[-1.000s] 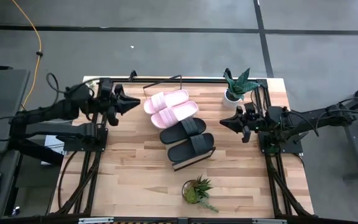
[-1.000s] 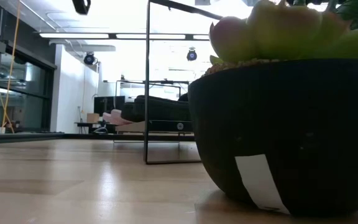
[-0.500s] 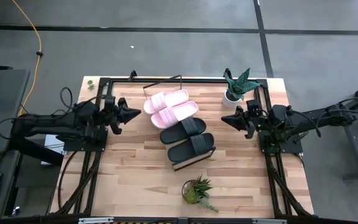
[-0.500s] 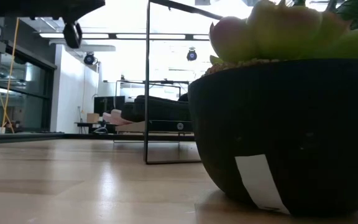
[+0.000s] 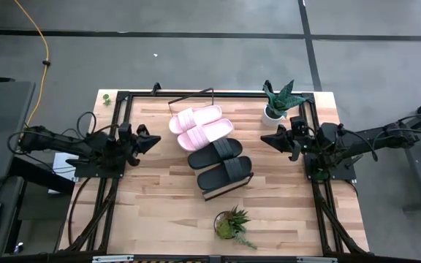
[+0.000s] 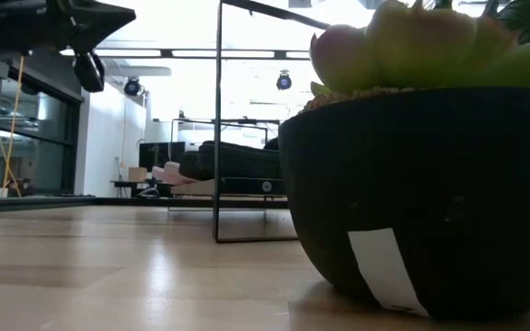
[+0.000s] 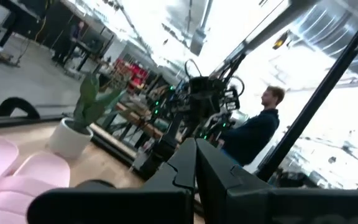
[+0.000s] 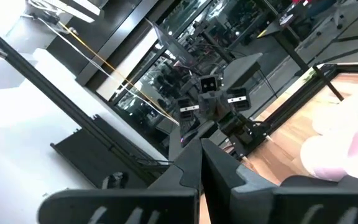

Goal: Pick and place slides into the shelf
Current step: Return to Home Position

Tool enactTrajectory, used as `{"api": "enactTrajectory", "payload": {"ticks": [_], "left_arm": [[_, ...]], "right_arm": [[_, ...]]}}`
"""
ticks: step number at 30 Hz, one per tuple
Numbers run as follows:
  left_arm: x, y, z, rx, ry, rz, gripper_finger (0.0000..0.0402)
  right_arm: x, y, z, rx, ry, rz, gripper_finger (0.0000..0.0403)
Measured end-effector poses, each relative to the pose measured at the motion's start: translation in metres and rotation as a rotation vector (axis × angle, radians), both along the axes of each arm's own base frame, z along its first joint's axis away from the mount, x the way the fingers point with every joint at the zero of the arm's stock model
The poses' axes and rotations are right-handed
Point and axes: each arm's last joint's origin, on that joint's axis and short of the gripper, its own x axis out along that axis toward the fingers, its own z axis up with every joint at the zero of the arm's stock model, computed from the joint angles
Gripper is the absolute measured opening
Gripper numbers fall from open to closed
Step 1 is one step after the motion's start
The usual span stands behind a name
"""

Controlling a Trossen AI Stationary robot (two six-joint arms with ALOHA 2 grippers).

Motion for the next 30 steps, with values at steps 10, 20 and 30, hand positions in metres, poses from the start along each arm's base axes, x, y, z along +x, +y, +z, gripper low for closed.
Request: {"api": "enactTrajectory", "payload": {"ticks": [10, 20, 30], "left_arm": [[-0.005, 0.010, -0.004, 0.020, -0.008, -0.034, 0.0000], [-0.004, 0.013, -0.010, 0.008, 0.054, -0.080, 0.0000], [-0.007, 0.012, -0.019, 0.013, 0.005, -0.098, 0.0000]], "right_arm": [[0.000, -0.001, 0.000, 0.016, -0.001, -0.028, 0.0000], [0.000, -0.001, 0.001, 0.056, -0.009, -0.025, 0.0000], [0.000, -0.002, 0.001, 0.068, -0.018, -0.059, 0.0000]]}}
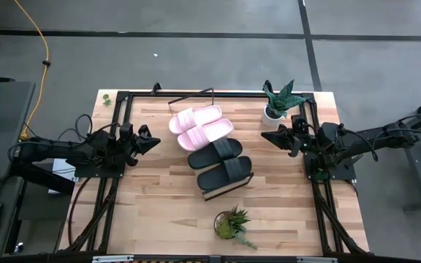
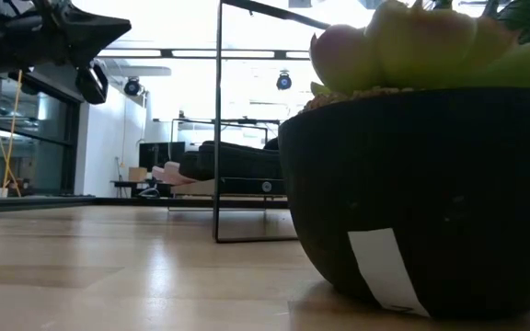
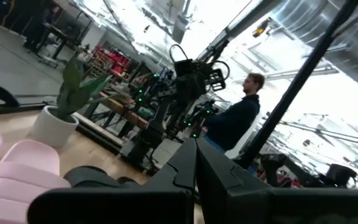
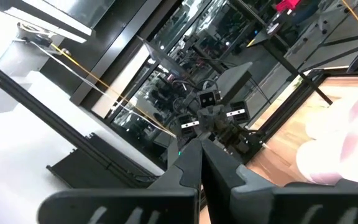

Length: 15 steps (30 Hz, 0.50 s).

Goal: Pick and place slides into the shelf
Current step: Return to Home Position

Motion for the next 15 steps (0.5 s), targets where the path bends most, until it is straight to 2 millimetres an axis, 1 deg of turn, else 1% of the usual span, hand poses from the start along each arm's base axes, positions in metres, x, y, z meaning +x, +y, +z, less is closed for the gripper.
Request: {"api": "enactTrajectory", "payload": {"ticks": [4, 11, 15], "left_arm": [[-0.001, -0.001, 0.001, 0.033, -0.003, -0.027, 0.0000], [-0.003, -0.003, -0.011, 0.066, 0.121, -0.087, 0.0000], [-0.009, -0.004, -0.009, 0.086, 0.099, -0.082, 0.0000]], "right_arm": [[0.000, 0.000, 0.000, -0.001, 0.001, -0.008, 0.0000], [0.000, 0.000, 0.000, 0.020, -0.003, -0.004, 0.0000], [0.000, 0.000, 0.002, 0.021, -0.023, -0.004, 0.0000]]}}
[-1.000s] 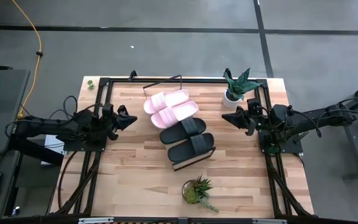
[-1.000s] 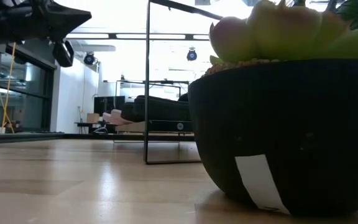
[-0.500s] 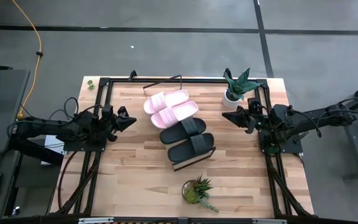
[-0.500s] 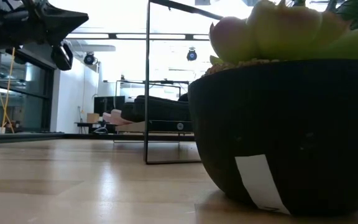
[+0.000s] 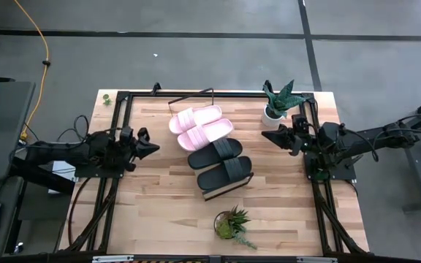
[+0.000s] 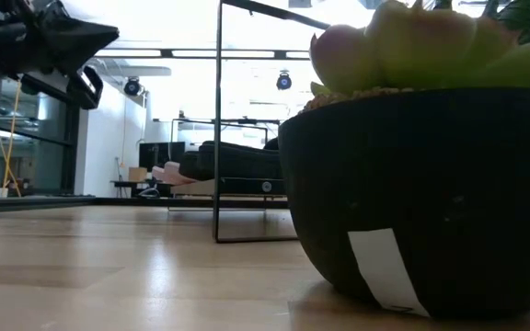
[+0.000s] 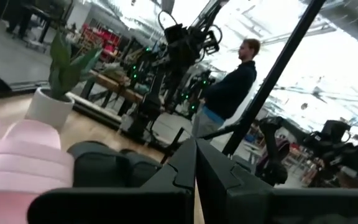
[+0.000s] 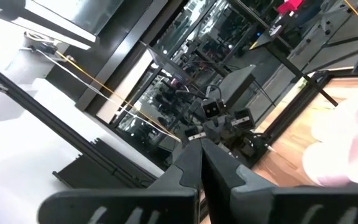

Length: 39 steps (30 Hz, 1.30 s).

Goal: Pick and place slides into the shelf
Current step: Return to Home Position

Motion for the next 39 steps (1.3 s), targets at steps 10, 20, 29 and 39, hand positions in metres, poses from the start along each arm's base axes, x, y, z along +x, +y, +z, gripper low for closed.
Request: {"api": "enactTrajectory", "payload": {"ticks": [10, 20, 29, 39], "left_arm": [[-0.006, -0.001, -0.010, -0.008, 0.091, -0.007, 0.0000], [-0.005, -0.001, -0.018, 0.099, 0.185, -0.007, 0.0000], [-0.005, -0.001, -0.018, 0.123, 0.195, -0.007, 0.0000], [-0.005, -0.001, -0.018, 0.245, 0.209, 0.026, 0.0001]], "right_arm": [[0.000, 0.000, 0.001, -0.001, -0.012, -0.003, 0.0000], [-0.007, 0.002, 0.022, -0.103, -0.231, 0.055, 0.0000], [-0.019, 0.003, 0.034, -0.246, -0.352, 0.106, 0.0000], [-0.025, 0.005, 0.037, -0.324, -0.391, 0.160, 0.0000]]}}
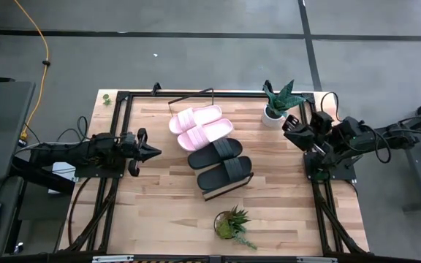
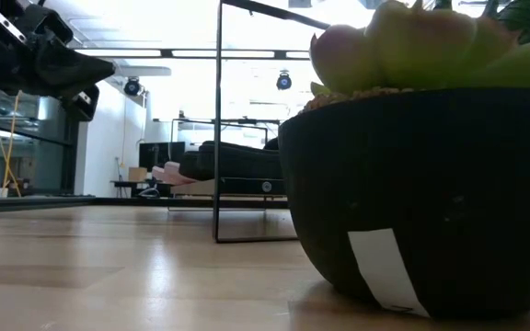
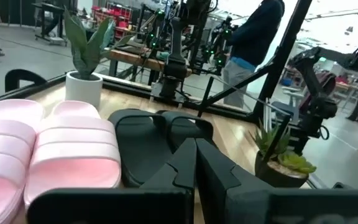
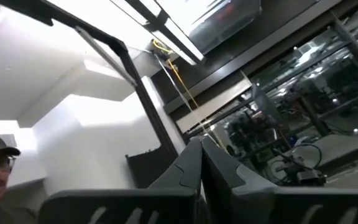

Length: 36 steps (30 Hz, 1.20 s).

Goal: Pick and place slides into the shelf
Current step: Return to Home Position

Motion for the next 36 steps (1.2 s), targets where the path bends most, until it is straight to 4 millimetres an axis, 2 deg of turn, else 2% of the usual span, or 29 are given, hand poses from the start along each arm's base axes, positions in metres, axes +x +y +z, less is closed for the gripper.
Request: {"api": "enactTrajectory", "payload": {"ticks": [6, 13, 18, 21, 28, 32, 36], "left_arm": [[0.000, 0.001, -0.001, 0.114, 0.017, 0.026, 0.0001], [0.000, 0.001, -0.001, 0.124, 0.018, 0.026, 0.0001], [0.000, 0.001, 0.000, 0.124, 0.018, 0.026, 0.0001], [0.000, 0.001, 0.000, 0.124, 0.018, 0.026, 0.0001], [0.000, 0.001, 0.000, 0.124, 0.018, 0.026, 0.0001], [0.000, 0.001, 0.000, 0.124, 0.017, 0.026, 0.0001], [0.000, 0.001, 0.000, 0.124, 0.018, 0.026, 0.0001]], "right_arm": [[-0.001, 0.001, 0.000, -0.078, -0.018, -0.014, 0.0000], [-0.008, 0.002, 0.002, -0.206, -0.057, -0.003, 0.0000], [-0.032, -0.004, -0.005, -0.265, 0.042, -0.102, 0.0000], [-0.042, -0.007, -0.003, -0.290, 0.023, -0.188, 0.0000], [-0.035, -0.011, -0.010, -0.424, 0.089, -0.290, 0.0000], [-0.040, -0.016, -0.014, -0.422, 0.141, -0.299, 0.0000], [-0.048, -0.018, -0.013, -0.426, 0.116, -0.290, 0.0000]]}}
